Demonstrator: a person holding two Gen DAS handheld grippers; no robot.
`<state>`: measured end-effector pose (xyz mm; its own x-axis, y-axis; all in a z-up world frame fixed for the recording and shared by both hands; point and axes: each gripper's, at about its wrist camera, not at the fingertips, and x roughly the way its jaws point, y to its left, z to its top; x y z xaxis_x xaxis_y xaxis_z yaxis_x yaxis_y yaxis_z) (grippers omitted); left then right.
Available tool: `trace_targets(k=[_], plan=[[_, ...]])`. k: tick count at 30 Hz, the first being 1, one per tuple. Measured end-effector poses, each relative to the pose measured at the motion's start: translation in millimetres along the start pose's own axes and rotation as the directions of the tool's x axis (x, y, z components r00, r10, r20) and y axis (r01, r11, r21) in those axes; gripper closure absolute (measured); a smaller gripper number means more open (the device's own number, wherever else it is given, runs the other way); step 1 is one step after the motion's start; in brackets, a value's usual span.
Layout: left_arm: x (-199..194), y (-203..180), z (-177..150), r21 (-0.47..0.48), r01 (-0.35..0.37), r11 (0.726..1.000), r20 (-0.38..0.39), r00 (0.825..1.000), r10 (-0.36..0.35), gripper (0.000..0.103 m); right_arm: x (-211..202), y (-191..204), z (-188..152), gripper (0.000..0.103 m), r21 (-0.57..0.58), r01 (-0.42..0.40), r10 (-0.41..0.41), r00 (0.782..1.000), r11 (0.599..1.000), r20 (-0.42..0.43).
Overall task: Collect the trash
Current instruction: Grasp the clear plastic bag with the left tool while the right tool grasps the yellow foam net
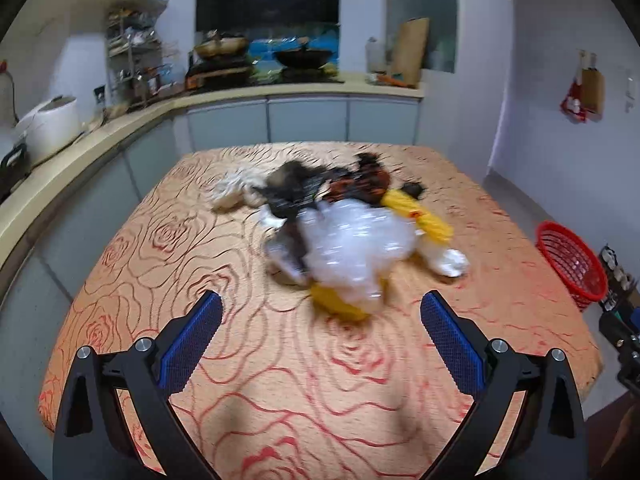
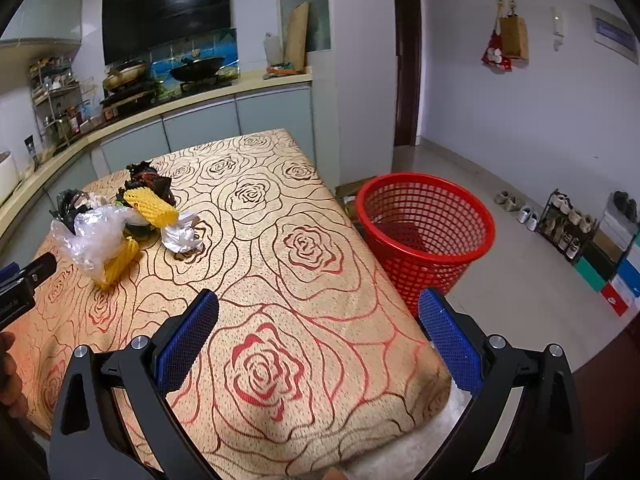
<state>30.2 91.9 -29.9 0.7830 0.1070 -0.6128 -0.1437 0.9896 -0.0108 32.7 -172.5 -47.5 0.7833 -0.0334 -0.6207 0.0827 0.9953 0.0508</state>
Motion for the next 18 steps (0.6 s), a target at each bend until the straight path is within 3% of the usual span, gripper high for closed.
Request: trace_targets(k=[7, 10, 14, 18], plan=[[18, 17, 14, -0.043, 0.046, 0.998, -0.013, 0.999, -0.047, 0.007, 28, 10, 12, 0.005, -0.020, -0.052, 0.051, 0.998, 0.998, -0.046], [27, 7, 27, -0.035, 0.090, 0.995, -0.020, 0.996, -0.090, 0.007, 36, 15, 19, 0.005, -0.025, -0.062, 0.061, 0.996, 0.998, -0.058], [48, -16, 42, 0.017, 0.097, 0.995, -0.046, 0.994, -0.096, 0.007, 44, 16, 28, 0.005, -0.031, -0.064, 0.062, 0.996, 0.997, -0.062], [72, -26, 49, 0.011, 0.090, 0.996, -0.096, 0.991, -0.089, 0.007, 51, 13, 37, 0.005, -0.031, -0.062, 0.060, 0.996, 0.998, -0.066]])
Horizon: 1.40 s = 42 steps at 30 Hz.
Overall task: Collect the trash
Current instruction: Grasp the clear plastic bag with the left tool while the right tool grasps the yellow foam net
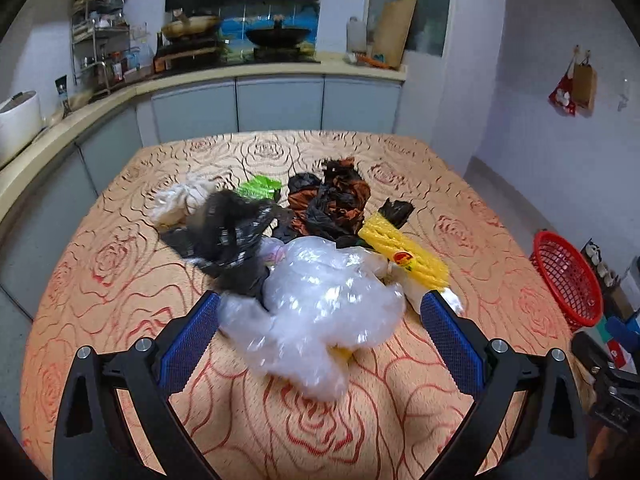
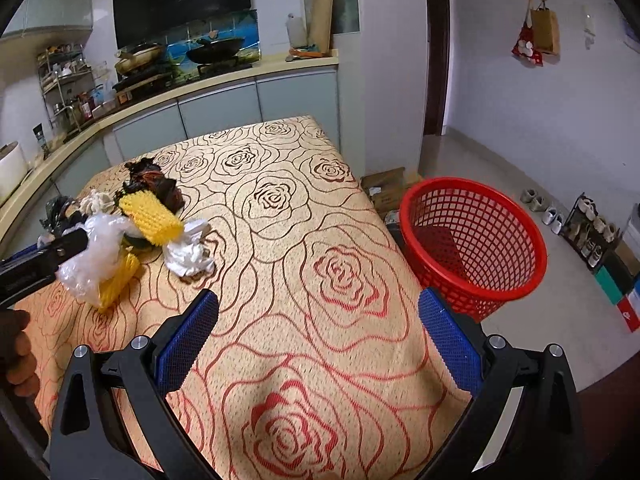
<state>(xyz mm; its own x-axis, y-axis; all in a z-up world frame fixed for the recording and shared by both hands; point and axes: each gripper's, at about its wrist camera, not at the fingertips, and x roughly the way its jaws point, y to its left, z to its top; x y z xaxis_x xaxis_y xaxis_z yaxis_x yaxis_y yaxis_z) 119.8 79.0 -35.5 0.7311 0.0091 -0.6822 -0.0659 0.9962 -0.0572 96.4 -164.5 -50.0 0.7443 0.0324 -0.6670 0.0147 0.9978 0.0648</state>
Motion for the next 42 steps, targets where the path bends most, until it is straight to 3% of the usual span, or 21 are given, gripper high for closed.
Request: trace_targets(k=[4, 9, 17, 21, 27, 33, 36, 38, 42], plan=[[16, 6, 0, -0.048, -0.003, 0.999, -0.033, 0.999, 0.001, 0.013, 9, 0, 8, 0.005, -0.008, -0.001, 0.001, 1.000, 1.000, -0.004], [17, 17, -3, -0.072, -0.001, 0.997, -0.029, 1.000, -0.001, 0.040, 19, 12, 16, 0.005, -0.046, -0.032, 0.032, 0.999, 0.998, -0.016], [6, 34, -9, -0.086, 0.037, 0.996, -0.011, 0.999, -0.038, 0.070, 28, 54, 33, 0.006, -0.171, -0.115, 0.117, 0.993, 0.979, 0.007], [-6, 46, -9, -0.107, 0.040, 0.993, 0.011, 0.999, -0.039, 0.071, 37, 74, 44, 0.008, -0.221, -0.176, 0.181, 0.983, 0.959, 0.005], [-28, 59, -10, -0.111, 0.043, 0.993, 0.054, 0.998, -0.037, 0.072, 64, 109, 54, 0.018, -0.279, -0.267, 0.259, 0.964, 0.923, -0.064], [-42, 75, -7, -0.138, 0.034, 0.990, 0.090, 0.996, -0.022, 0.072, 88, 142, 55, 0.026, -0.362, -0.293, 0.266, 0.956, 0.885, -0.122], [-44, 80, -7, -0.144, 0.032, 0.989, 0.092, 0.996, -0.019, 0.072, 99, 149, 52, 0.039, -0.383, -0.311, 0.265, 0.950, 0.870, -0.167], [-45, 82, -8, -0.145, 0.029, 0.989, 0.092, 0.996, -0.016, 0.072, 105, 151, 51, 0.053, -0.374, -0.339, 0.280, 0.938, 0.863, -0.205], [-45, 86, -9, -0.150, 0.019, 0.988, 0.090, 0.996, -0.005, 0.072, 101, 148, 52, 0.066, -0.355, -0.355, 0.300, 0.932, 0.865, -0.203]])
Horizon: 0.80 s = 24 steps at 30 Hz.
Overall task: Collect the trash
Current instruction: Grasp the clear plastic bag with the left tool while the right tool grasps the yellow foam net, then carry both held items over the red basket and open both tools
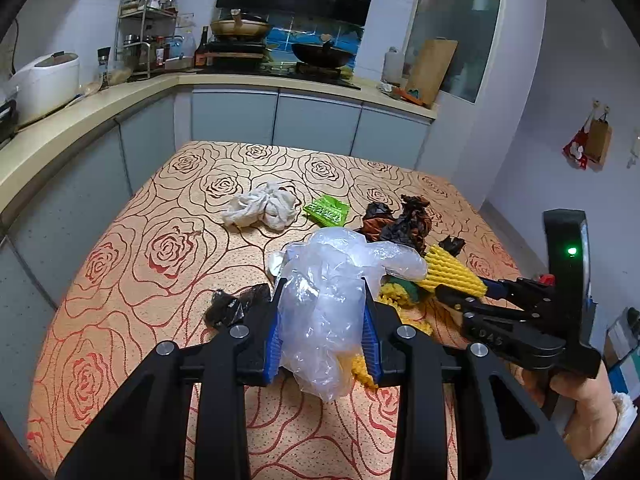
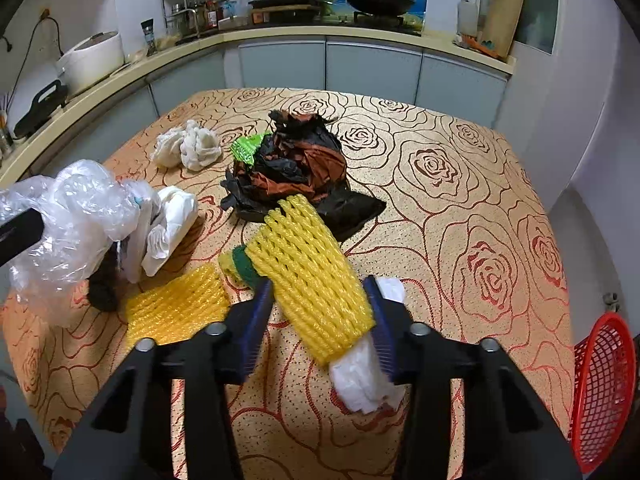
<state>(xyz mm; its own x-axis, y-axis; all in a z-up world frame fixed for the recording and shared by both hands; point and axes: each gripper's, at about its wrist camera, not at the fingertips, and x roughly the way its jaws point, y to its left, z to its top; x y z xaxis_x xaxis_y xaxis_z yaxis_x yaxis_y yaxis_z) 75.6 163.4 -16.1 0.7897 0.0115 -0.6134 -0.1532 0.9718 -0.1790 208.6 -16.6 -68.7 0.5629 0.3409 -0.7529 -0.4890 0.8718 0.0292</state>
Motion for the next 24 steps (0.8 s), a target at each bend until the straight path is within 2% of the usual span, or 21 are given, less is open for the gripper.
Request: trace_targets(k=[2, 6, 17, 24], plan=[[1, 0, 0, -0.001, -0.004, 1.000, -0.002, 1.000, 0.004, 0.072, -6, -2, -1, 0.075, 0.013, -0.011, 0.011, 1.000, 1.000, 0.006], [1, -2, -1, 0.008, -0.009, 1.000, 0.000, 1.000, 0.009, 0.072, -17, -5, -4, 0.085, 0.041, -0.028, 0.027, 0.999, 0.999, 0.023], [-7, -23, 0, 0.058, -0.021, 0.998, 0.035, 0.999, 0.019, 0.072, -65, -26, -13, 0.086, 0.133, -0.040, 0.022, 0.990, 0.990, 0.137], [-18, -46, 6, 0.106, -0.020, 0.994, 0.095, 0.995, 0.010, 0.072, -94, -45, -19, 0.086, 0.181, -0.031, -0.008, 0.978, 0.983, 0.210]])
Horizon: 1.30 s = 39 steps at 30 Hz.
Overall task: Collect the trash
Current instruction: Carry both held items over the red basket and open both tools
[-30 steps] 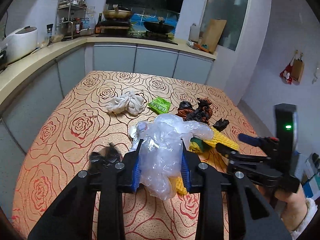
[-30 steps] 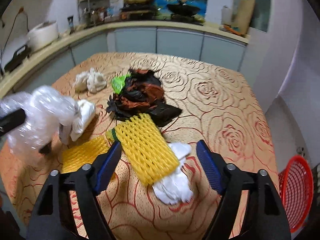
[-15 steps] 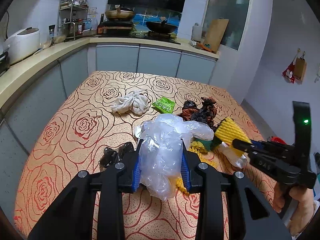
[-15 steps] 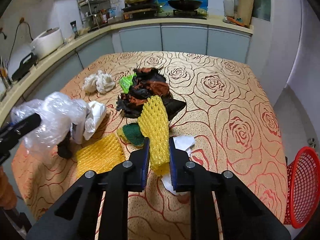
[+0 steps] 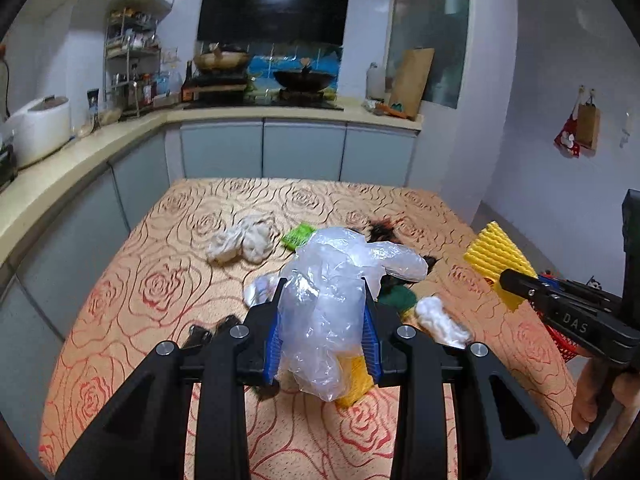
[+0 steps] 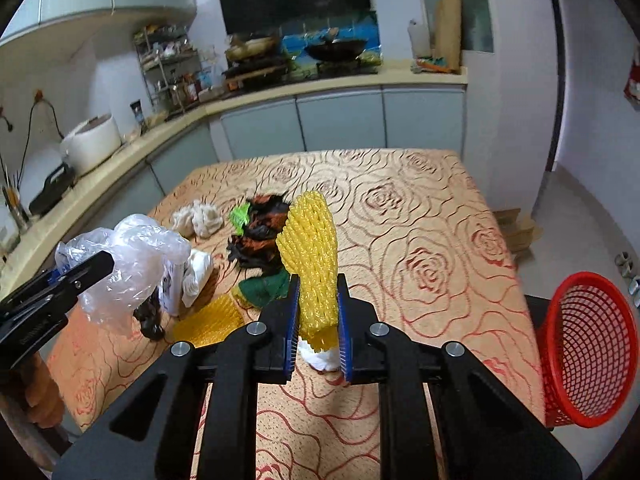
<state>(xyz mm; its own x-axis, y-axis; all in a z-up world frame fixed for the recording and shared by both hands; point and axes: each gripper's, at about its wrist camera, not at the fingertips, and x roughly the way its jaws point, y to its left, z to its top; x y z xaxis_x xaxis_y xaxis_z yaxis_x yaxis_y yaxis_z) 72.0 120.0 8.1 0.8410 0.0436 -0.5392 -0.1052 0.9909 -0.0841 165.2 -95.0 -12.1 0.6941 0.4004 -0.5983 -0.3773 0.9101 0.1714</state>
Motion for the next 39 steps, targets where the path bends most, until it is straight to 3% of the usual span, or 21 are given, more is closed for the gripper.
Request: trace_targets(k=[11, 21, 29, 39], plan=[[-5, -58, 22, 0.096, 0.094, 0.991, 0.065, 0.993, -0.101, 0.072, -46, -43, 4, 0.086, 0.074, 0.084, -0.092, 0.990, 0.994, 0.103], [9, -140, 41, 0.224, 0.195, 0.955, 0.083, 0.972, -0.219, 0.072, -85, -99, 3, 0.086, 0.166, 0.183, -0.210, 0.964, 0.969, 0.164], [26, -213, 43, 0.322, 0.290, 0.901, 0.039, 0.947, -0.319, 0.072, -117, -152, -9, 0.086, 0.253, 0.278, -0.327, 0.928, 0.927, 0.177], [65, -306, 28, 0.403, 0.420, 0.813, -0.092, 0.903, -0.420, 0.072, -145, -209, -35, 0.086, 0.342, 0.377, -0.445, 0.884, 0.861, 0.146]])
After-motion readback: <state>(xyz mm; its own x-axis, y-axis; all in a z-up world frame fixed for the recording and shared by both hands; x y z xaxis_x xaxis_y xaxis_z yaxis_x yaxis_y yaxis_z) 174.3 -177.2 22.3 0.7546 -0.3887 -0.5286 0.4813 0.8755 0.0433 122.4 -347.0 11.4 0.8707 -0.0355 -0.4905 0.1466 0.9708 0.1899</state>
